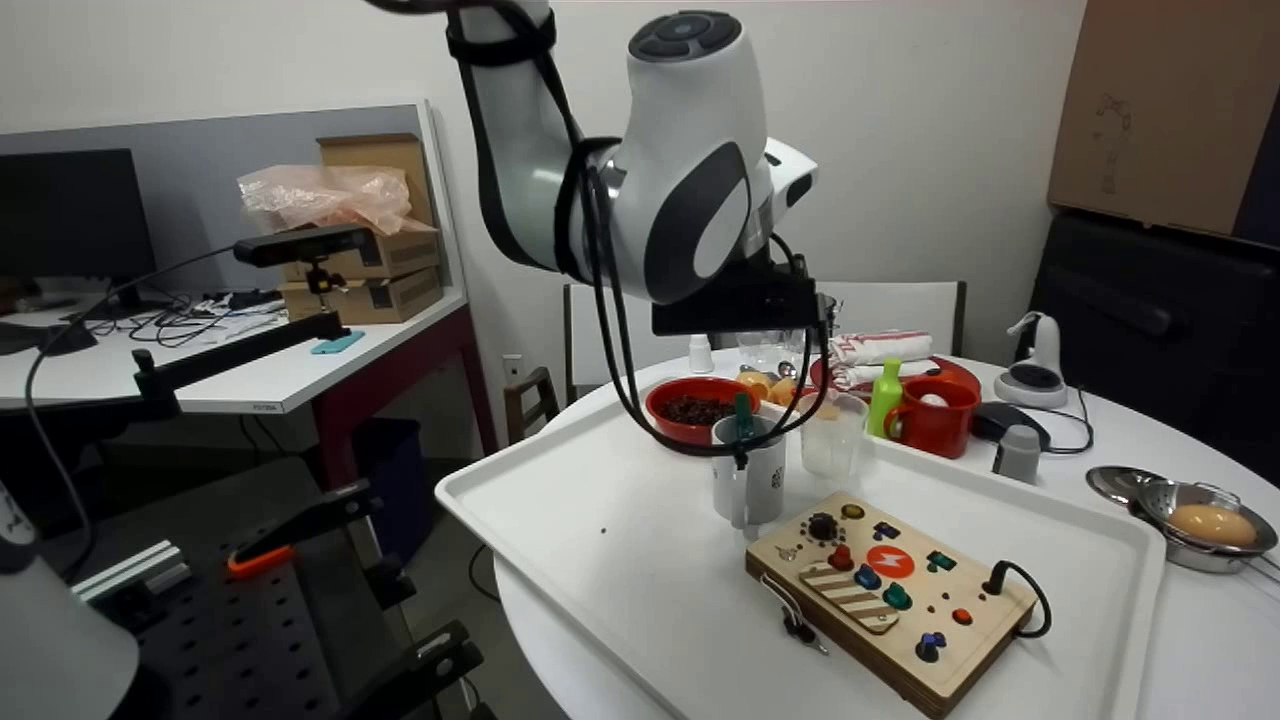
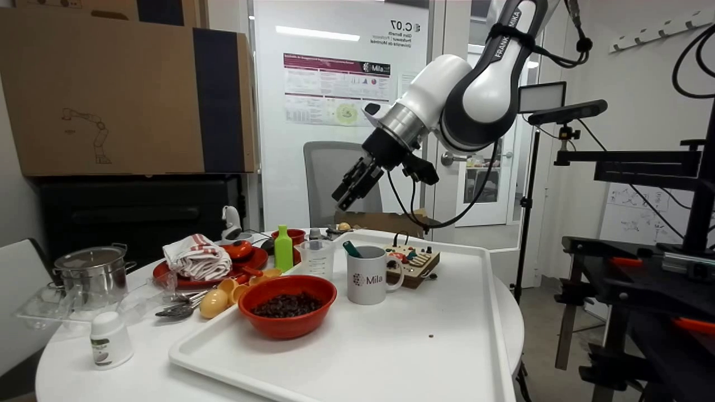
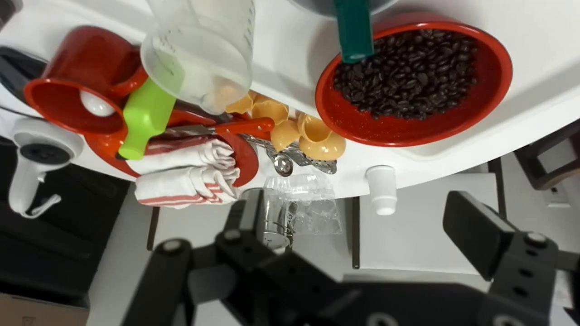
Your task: Pick the marker and put it in the cup
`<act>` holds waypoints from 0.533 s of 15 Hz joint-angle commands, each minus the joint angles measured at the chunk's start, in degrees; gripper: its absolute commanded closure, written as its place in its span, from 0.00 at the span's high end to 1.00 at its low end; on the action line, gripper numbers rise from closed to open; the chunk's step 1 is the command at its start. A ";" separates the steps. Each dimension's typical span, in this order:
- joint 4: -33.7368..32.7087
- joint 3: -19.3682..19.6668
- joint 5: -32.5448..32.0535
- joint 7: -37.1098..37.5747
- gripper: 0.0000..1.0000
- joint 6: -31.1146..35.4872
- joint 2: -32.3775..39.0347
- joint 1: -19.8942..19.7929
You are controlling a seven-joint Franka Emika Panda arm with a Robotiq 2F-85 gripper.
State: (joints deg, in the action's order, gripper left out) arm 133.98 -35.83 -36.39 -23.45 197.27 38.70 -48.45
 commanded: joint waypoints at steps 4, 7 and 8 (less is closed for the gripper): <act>8.19 4.15 1.55 -2.67 1.00 -4.10 -19.24 8.34; 9.12 0.23 -2.28 -3.31 1.00 -8.73 -22.02 6.74; 9.43 -2.44 -3.28 -3.35 1.00 -9.95 -21.69 4.98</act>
State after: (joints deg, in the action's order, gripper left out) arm 140.96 -34.02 -37.02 -26.27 191.26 20.30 -40.83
